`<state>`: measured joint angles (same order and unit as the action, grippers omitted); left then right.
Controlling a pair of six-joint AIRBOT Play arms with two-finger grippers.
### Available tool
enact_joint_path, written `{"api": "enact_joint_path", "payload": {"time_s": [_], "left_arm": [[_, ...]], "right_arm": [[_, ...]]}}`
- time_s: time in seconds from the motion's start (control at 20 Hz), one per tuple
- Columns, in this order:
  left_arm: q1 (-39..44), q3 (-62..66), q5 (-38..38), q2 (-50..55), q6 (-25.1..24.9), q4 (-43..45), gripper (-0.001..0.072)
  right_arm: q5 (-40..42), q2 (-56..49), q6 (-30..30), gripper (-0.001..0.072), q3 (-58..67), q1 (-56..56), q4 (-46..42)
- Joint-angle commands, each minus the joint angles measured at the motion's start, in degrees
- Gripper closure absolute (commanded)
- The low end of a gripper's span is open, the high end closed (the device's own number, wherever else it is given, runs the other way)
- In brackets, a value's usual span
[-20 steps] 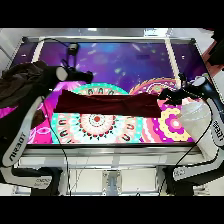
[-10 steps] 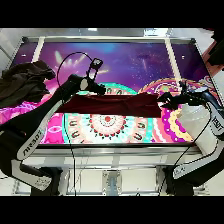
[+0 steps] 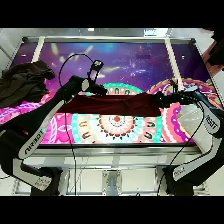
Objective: Fold the shirts.
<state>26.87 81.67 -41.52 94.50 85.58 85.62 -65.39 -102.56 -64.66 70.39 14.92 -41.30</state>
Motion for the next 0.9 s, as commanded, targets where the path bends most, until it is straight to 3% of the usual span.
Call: {"api": "enact_joint_path", "payload": {"time_s": [0.0, 0.05, 0.35, 0.45, 0.65, 0.85], "left_arm": [[0.0, 0.0, 1.5, 0.2, 0.0, -0.7, 0.0526], [0.1, 0.0, 1.8, 0.5, -0.2, -1.2, 0.0686], [1.4, 0.1, -5.6, 5.5, -0.4, -6.6, 0.0695], [1.7, 0.1, -7.6, 7.6, -0.4, -7.2, 0.0695], [1.8, 0.1, -7.1, 9.7, -1.2, -9.5, 0.0695], [0.8, 6.8, -9.8, 9.6, -1.3, -5.2, 0.0694]], "right_arm": [[-1.0, 0.1, 1.5, 0.0566, 0.1, -2.0, 4.2], [-2.5, 0.2, 3.9, 0.0673, 0.1, -2.0, 6.5], [-10.4, 6.7, 4.5, 0.0674, 2.0, -2.5, 12.2], [-12.9, 9.7, 1.4, 0.0674, 5.9, -3.9, 12.3], [-13.1, 12.2, -4.4, 0.0674, 18.1, -10.8, 12.1], [-5.2, 12.1, -9.5, 0.0675, 26.0, -21.3, 9.2]]}}
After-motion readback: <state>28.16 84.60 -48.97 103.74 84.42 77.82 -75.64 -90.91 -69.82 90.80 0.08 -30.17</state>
